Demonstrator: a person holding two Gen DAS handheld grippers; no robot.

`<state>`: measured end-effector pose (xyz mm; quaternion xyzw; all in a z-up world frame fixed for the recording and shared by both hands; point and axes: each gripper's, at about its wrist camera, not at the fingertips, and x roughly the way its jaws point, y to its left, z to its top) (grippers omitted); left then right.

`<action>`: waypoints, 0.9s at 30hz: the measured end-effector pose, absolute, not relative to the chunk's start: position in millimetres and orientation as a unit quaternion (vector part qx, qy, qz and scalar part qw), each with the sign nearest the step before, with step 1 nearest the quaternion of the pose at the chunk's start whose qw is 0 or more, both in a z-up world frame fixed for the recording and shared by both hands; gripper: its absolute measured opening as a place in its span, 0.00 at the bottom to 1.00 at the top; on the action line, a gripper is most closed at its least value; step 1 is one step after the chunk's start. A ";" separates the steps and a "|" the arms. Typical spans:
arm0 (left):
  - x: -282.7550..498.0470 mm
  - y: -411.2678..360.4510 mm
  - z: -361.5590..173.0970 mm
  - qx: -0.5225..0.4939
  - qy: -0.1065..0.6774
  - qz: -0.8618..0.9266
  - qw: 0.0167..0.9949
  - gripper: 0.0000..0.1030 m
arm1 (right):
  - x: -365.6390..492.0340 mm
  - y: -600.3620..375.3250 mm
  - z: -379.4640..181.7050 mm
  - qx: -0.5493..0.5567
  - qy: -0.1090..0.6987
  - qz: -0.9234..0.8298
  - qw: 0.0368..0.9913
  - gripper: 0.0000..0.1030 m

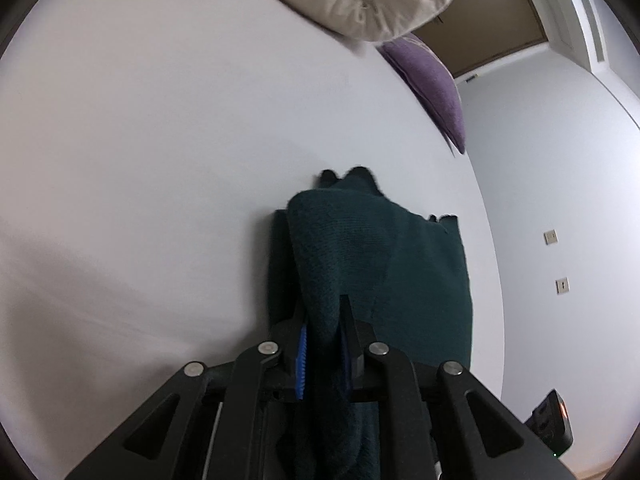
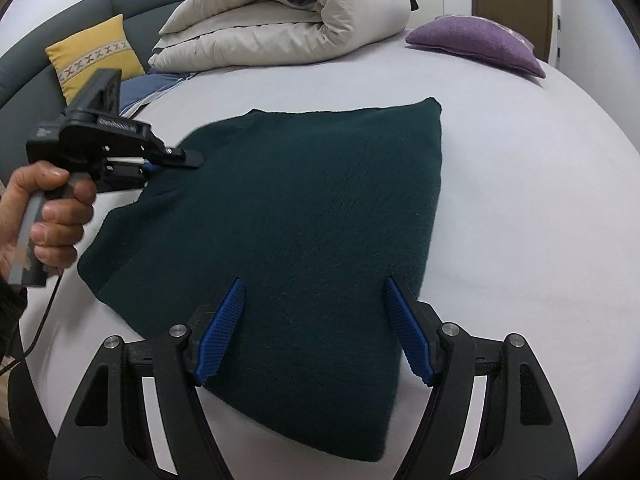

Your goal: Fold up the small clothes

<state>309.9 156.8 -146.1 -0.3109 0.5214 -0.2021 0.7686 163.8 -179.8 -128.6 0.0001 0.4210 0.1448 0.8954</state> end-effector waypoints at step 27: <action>213.6 126.8 -132.6 -0.120 0.459 -0.109 0.874 0.53 | 177.4 -214.6 -149.5 0.330 0.465 0.296 0.766 0.57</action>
